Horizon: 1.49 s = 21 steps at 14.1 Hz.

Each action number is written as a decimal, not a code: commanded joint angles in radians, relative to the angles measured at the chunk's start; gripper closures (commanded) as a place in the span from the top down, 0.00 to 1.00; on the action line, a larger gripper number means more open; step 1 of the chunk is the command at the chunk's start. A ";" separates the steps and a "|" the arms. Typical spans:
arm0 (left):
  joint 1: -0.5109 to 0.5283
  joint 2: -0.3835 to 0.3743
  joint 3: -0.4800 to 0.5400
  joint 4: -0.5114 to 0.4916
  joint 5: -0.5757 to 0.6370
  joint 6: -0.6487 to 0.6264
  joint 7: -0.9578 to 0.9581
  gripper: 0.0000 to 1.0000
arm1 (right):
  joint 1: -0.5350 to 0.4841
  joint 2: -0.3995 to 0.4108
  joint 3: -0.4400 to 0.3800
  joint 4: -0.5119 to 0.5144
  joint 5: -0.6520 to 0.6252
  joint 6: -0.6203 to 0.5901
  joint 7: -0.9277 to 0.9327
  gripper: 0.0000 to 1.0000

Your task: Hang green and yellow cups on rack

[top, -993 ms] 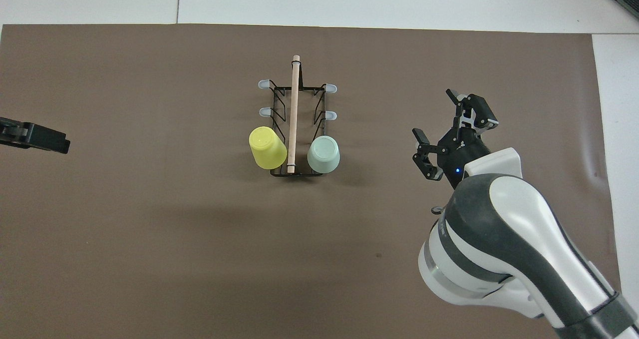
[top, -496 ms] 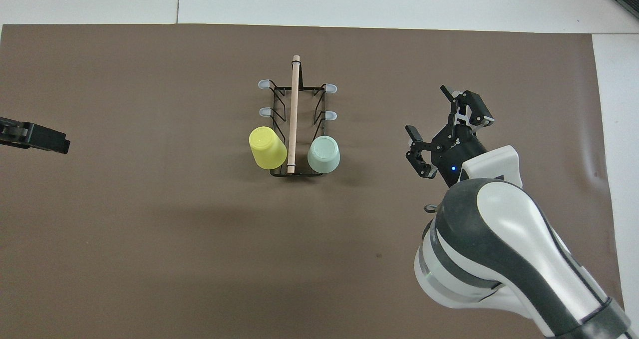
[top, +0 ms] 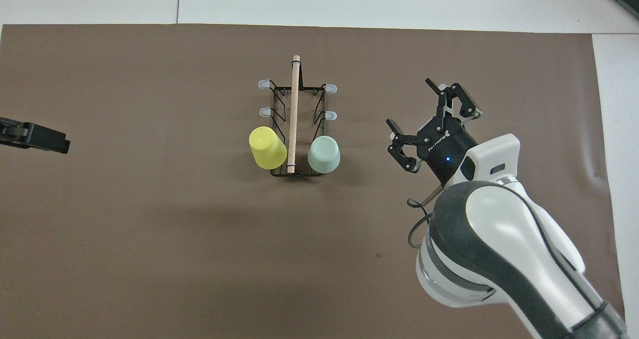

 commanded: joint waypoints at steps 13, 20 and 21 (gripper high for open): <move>0.000 -0.016 0.003 -0.017 -0.015 -0.004 0.014 1.00 | -0.232 -0.039 -0.009 -0.006 -0.820 -0.620 0.914 1.00; 0.000 -0.016 0.003 -0.017 -0.013 -0.005 0.014 1.00 | -0.369 -0.014 -0.001 0.116 -1.257 -0.982 1.514 1.00; 0.000 -0.016 0.003 -0.017 -0.015 -0.005 0.014 1.00 | -0.387 -0.017 -0.001 0.118 -1.279 -1.029 1.530 1.00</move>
